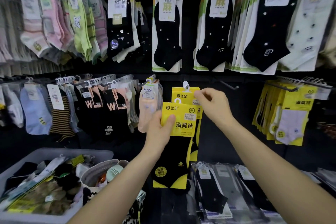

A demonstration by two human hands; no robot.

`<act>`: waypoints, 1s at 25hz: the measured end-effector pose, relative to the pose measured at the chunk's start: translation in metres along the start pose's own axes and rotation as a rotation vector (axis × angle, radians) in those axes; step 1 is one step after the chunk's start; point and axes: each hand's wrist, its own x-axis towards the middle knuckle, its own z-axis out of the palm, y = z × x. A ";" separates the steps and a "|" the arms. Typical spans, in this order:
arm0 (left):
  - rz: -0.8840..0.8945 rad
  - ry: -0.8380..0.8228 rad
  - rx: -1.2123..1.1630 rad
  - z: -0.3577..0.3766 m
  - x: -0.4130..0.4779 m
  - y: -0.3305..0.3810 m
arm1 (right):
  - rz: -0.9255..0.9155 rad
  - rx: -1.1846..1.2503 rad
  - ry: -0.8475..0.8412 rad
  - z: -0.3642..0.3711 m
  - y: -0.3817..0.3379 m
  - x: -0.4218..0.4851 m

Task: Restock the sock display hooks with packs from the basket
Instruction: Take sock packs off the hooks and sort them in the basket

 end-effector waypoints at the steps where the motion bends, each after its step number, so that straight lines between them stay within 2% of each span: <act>1: -0.008 -0.012 0.007 0.006 0.000 -0.001 | -0.012 0.021 -0.112 -0.002 -0.003 -0.003; 2: -0.012 -0.026 0.017 0.012 0.000 -0.002 | -0.012 0.023 -0.198 -0.003 -0.005 -0.004; 4: -0.018 -0.049 0.021 0.022 0.000 -0.004 | 0.021 0.043 -0.234 -0.004 -0.004 -0.003; 7: -0.044 -0.027 0.000 0.030 0.011 0.001 | 0.097 0.079 -0.106 -0.005 -0.003 0.011; 10: -0.092 0.060 0.026 0.038 0.034 0.008 | 0.098 0.024 0.003 -0.001 -0.009 0.030; 15: -0.139 0.213 -0.002 0.036 0.048 -0.009 | 0.098 -0.106 -0.050 0.013 -0.008 0.042; 18: -0.121 0.269 0.065 0.029 0.052 -0.019 | 0.077 -0.143 0.000 0.017 0.005 0.039; 20: -0.089 0.213 0.106 0.029 0.058 -0.018 | 0.115 -0.083 0.019 0.018 0.016 0.033; 22: -0.079 0.078 0.098 0.032 0.066 -0.012 | 0.203 0.024 -0.036 0.021 0.025 0.025; 25: -0.120 -0.062 -0.015 0.040 0.077 -0.005 | 0.340 0.364 -0.177 0.030 0.036 0.016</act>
